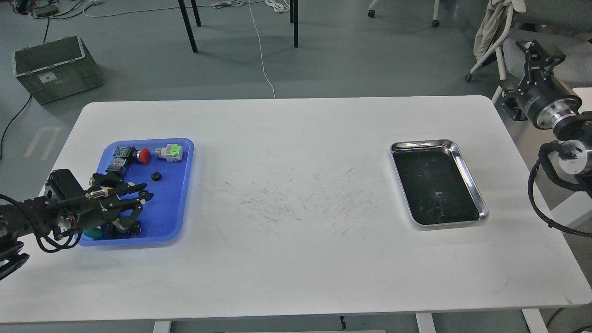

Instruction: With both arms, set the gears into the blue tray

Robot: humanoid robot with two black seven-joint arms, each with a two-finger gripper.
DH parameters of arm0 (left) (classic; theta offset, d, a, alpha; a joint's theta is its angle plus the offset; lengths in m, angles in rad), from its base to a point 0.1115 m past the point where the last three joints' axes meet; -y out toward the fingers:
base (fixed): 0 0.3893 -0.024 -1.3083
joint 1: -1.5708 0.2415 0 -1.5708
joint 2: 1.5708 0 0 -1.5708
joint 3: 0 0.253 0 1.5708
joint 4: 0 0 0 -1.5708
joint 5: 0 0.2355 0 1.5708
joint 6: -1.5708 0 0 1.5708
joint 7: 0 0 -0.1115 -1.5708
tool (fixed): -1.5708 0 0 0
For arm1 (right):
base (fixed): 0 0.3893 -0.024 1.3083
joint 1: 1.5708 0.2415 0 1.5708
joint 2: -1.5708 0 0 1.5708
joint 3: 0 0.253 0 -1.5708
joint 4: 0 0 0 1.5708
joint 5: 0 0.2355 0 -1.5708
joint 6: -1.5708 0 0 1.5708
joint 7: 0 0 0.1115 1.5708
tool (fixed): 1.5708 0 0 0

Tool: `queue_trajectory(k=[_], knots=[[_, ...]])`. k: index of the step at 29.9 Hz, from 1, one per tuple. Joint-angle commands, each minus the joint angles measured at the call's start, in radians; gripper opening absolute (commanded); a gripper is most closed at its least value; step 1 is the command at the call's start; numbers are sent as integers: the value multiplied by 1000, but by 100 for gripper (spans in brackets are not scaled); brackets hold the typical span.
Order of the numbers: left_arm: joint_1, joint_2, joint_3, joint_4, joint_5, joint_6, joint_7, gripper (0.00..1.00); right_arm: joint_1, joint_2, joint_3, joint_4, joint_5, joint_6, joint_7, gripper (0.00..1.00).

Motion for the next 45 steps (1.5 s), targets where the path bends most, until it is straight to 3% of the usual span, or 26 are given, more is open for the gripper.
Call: queue_trajectory(k=[1,8,26,29,32,38,45], knots=[[6,1,-1,-1,-17,0,0,41,-1,1,0,0,0,0,0,95],[-5,6,-9,1,-79,0,0,50,-4,1,0,0,0,0,0,95],[-117,16,-19,-21,-914,-2,0,61,-4,6,0,3,0,-2,0,95],[-154,15,-19,-24,-1073,-87,0,66,-5,6,0,5,0,-2,0,95],[-188,9,-21,-22,-1231,-143,0,80,-8,4,2,29,0,-9,1,96],[-249,-37,-54,-15,-1458,-173,0,92,-18,-8,5,123,2,-80,1,96],[-268,-48,-192,16,-1629,-444,0,97,-15,-2,14,124,2,-112,-6,96]])
